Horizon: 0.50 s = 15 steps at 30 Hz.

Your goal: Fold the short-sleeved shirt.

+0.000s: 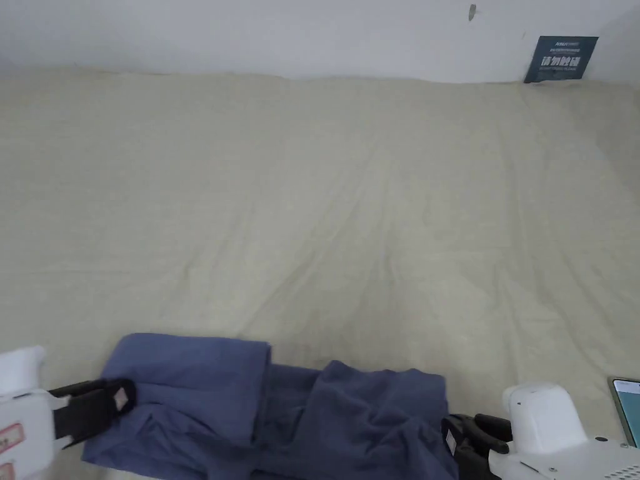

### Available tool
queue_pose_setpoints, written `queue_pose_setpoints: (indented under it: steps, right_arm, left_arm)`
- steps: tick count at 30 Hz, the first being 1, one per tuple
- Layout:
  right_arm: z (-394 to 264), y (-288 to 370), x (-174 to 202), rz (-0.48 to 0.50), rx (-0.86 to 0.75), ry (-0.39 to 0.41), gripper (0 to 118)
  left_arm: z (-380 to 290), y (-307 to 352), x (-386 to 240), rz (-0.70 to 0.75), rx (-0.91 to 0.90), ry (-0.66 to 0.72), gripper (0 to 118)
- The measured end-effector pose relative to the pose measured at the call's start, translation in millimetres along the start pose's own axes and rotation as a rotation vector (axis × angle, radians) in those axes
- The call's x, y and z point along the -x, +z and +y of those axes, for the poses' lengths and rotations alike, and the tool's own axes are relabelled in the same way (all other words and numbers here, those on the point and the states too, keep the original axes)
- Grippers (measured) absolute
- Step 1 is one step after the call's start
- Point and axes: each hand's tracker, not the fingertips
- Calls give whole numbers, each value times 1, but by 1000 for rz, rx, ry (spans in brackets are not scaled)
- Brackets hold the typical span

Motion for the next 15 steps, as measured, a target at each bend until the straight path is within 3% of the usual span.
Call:
queue_pose_setpoints:
  steps: [5,9,15]
  right_arm:
    - [0,-4,3,17,-5,-3,6]
    - [-1,-4,5,21,-2,2,6]
    - [-10,6,-3,14,-13,-18,6]
  left_arm:
    - [13,24,11,117,12,-55,10]
    - [24,32,-21,75,-33,-102,10]
    - [28,19,-111,-43,-37,-304,10]
